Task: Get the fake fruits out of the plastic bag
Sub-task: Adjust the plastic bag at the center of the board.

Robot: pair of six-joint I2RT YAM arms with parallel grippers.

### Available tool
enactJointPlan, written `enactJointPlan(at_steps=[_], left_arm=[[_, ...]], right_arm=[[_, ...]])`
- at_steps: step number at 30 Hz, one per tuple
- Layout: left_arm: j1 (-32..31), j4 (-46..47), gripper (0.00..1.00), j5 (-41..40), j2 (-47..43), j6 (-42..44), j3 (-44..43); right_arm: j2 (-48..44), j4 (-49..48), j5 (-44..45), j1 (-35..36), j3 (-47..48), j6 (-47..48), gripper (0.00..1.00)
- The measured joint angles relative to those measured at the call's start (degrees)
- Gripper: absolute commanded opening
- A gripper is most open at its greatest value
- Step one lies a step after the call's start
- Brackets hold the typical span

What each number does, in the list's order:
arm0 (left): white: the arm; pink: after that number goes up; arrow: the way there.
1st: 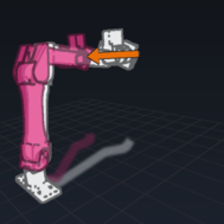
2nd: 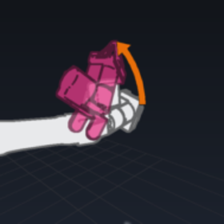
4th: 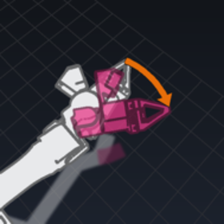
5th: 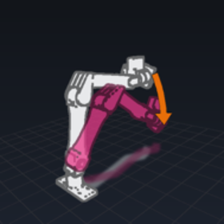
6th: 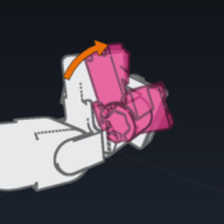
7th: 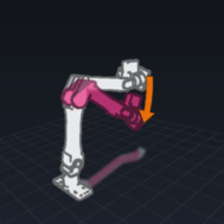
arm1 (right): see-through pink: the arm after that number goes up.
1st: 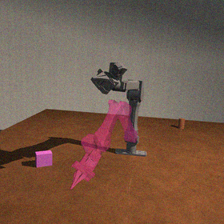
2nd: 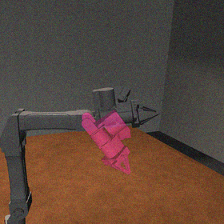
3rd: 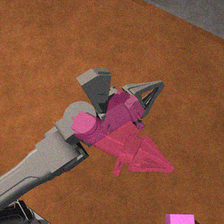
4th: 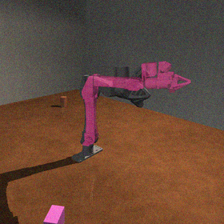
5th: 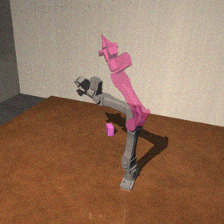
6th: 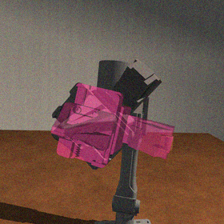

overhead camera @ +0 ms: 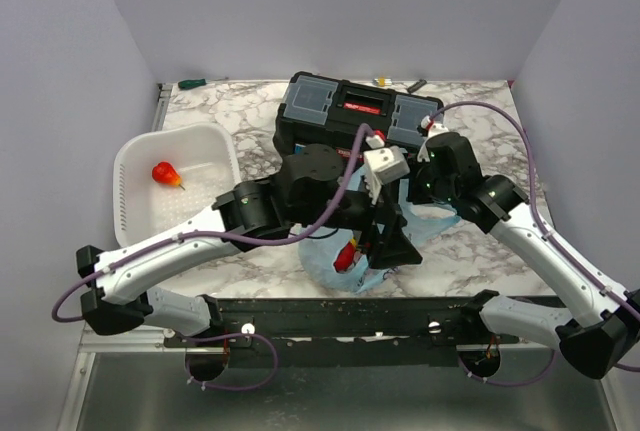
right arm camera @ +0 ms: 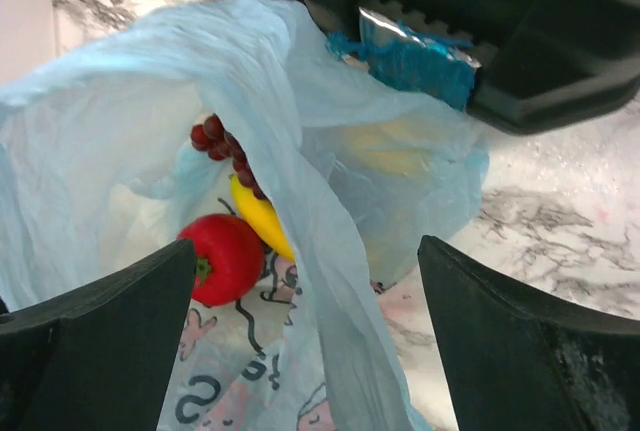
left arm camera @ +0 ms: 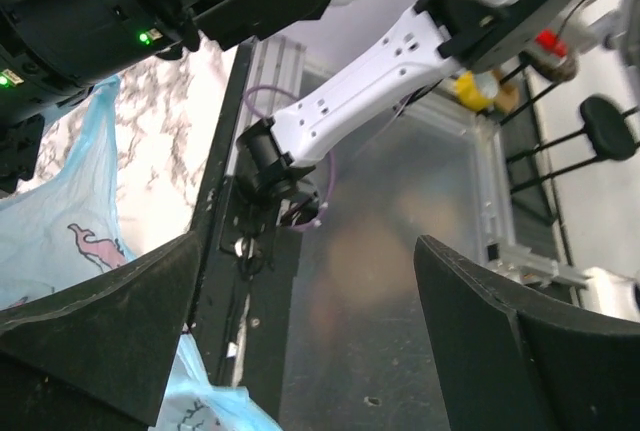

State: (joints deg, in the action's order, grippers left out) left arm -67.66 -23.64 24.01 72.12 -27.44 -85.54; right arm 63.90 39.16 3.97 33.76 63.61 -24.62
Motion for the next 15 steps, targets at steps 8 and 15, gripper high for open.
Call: enactJointPlan(at_steps=[8,15], left_arm=[[-4.42,-5.75,0.81,-8.39,7.37,6.14,0.55],[-2.38,-9.62,0.82,-28.15,8.39,6.32,10.93]], right_arm=[[-3.98,0.74,4.39,0.04,-5.07,2.91,0.81],[-3.52,-1.55,7.65,0.04,-10.75,0.98,0.01]])
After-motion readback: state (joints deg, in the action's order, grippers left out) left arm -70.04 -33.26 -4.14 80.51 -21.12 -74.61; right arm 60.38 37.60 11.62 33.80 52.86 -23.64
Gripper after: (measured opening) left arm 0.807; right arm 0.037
